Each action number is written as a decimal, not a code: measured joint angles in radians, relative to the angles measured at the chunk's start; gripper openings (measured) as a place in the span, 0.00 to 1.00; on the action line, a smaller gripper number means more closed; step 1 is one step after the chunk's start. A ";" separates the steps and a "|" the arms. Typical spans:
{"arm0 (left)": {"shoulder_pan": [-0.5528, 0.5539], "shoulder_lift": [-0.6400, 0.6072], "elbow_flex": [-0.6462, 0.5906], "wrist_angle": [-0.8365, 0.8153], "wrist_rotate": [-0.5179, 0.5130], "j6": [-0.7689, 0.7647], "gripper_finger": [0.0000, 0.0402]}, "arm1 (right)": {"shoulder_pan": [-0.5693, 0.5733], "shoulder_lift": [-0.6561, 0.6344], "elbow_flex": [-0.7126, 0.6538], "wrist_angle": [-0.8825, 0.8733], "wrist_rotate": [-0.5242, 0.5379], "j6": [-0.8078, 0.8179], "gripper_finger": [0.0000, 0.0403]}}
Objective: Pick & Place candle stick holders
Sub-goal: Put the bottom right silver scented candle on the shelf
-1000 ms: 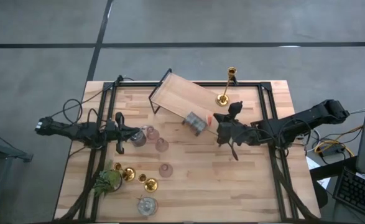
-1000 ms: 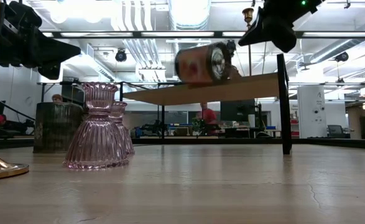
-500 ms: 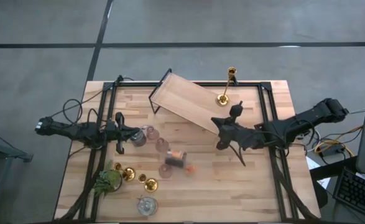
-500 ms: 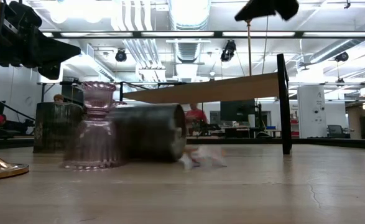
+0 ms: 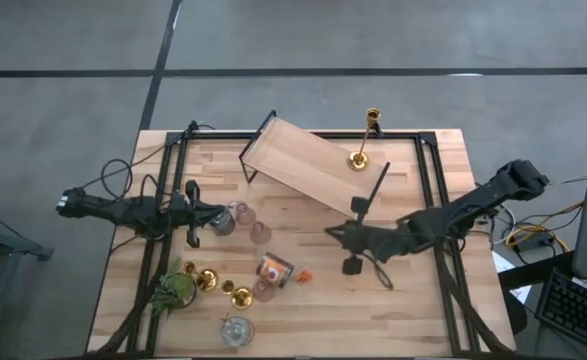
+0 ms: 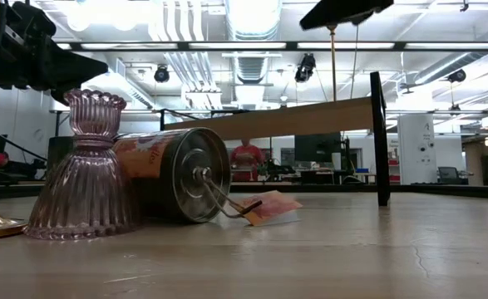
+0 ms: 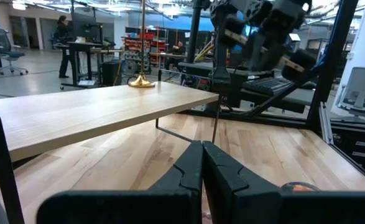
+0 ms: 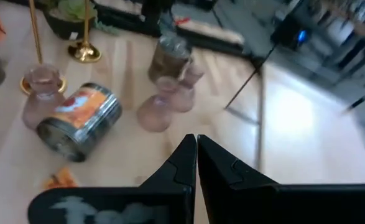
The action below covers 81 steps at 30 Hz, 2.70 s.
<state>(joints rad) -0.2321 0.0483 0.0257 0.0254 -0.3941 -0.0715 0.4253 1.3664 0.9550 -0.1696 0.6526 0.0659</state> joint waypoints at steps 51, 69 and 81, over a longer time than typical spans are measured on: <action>0.000 0.001 0.000 0.000 0.000 0.000 0.03 | 0.018 0.647 0.474 -0.001 -0.140 0.560 0.99; 0.000 0.001 0.000 0.000 0.000 0.000 0.03 | -0.031 0.672 0.306 0.281 -0.164 0.474 0.99; 0.000 0.002 0.000 0.000 0.000 0.000 0.03 | -0.043 0.748 0.353 0.304 -0.195 0.410 0.99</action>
<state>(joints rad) -0.2321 0.0501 0.0257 0.0257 -0.3940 -0.0715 0.3820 2.1147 1.3075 0.1349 0.4580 0.4764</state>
